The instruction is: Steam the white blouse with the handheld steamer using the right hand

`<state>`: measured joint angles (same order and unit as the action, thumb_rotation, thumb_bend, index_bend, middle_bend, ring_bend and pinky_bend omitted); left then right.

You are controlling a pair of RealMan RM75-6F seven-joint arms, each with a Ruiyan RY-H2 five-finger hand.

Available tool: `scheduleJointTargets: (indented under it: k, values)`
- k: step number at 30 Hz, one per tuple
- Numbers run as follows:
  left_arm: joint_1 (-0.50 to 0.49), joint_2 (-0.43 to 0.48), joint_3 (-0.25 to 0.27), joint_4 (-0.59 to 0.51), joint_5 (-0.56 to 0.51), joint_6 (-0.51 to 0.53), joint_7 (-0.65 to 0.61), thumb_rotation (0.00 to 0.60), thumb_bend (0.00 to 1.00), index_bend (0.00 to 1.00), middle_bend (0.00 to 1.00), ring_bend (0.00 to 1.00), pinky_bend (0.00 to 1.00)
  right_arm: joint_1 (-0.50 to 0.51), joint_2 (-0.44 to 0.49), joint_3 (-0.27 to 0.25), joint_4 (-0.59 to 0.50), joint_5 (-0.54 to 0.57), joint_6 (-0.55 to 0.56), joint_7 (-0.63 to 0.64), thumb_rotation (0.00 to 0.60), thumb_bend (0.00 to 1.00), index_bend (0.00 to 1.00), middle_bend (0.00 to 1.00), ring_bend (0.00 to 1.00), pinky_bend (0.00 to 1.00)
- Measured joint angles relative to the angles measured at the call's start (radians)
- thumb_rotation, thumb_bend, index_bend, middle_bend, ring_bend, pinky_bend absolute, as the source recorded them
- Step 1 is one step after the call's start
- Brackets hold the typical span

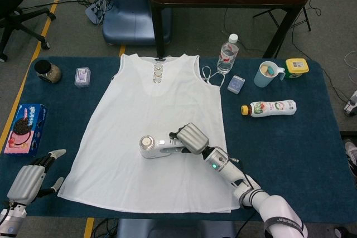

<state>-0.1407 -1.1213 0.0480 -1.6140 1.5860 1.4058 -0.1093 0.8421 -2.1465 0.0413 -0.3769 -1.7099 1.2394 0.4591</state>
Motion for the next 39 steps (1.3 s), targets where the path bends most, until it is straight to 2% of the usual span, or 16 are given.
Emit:
scheduleJointTargets:
  k: [14,21,39]
  values:
    - [-0.011,-0.007,-0.001,-0.018,0.001,-0.021,0.024,0.6,0.32,0.15,0.19,0.27,0.29,-0.054,0.053,-0.038,0.018,0.015,0.039,0.02,0.6,0.79,0.8,0.78,0.75,0.76]
    - [-0.016,-0.011,-0.002,-0.026,0.003,-0.025,0.033,0.6,0.31,0.15,0.19,0.27,0.29,-0.084,0.094,-0.051,-0.011,0.023,0.06,0.021,0.6,0.79,0.8,0.78,0.75,0.76]
    - [-0.018,-0.006,0.001,-0.039,0.008,-0.025,0.034,0.6,0.32,0.15,0.19,0.27,0.29,-0.119,0.101,-0.124,-0.106,-0.04,0.157,0.039,0.6,0.79,0.81,0.78,0.75,0.76]
